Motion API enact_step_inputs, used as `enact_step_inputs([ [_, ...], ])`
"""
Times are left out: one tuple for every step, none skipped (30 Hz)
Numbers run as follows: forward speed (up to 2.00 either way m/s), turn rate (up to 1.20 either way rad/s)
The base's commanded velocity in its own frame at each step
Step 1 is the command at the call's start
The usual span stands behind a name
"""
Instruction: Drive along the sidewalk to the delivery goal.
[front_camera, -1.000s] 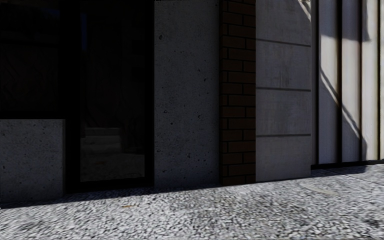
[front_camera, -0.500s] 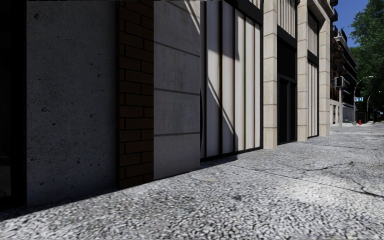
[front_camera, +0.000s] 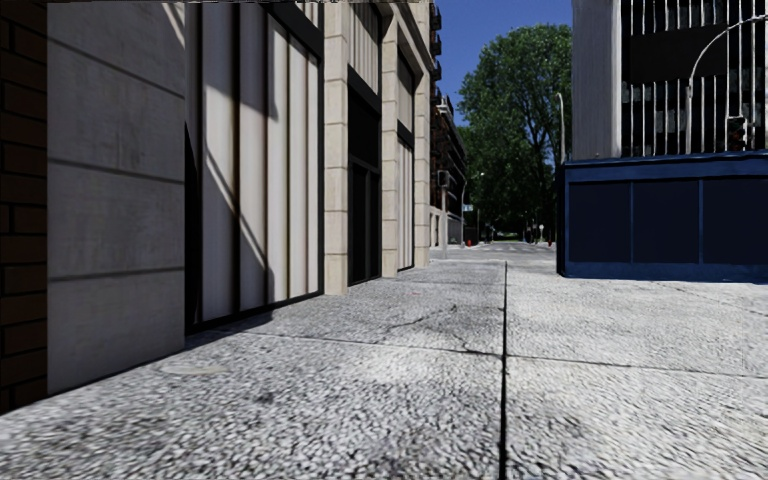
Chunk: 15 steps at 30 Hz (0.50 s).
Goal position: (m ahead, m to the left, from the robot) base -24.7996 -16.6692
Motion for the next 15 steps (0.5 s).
enact_step_inputs([
  [0.0, -1.01],
  [0.0, -1.01],
  [0.0, -0.18],
  [0.0, 0.0],
  [0.0, 0.0],
  [0.0, 0.0],
  [0.16, 0.0],
  [0.58, 0.0],
  [0.58, 0.0],
  [0.79, 0.0],
  [0.9, 0.0],
  [0.96, 0.0],
  [0.99, 0.0],
  [0.99, 0.0],
  [0.99, 0.0],
])
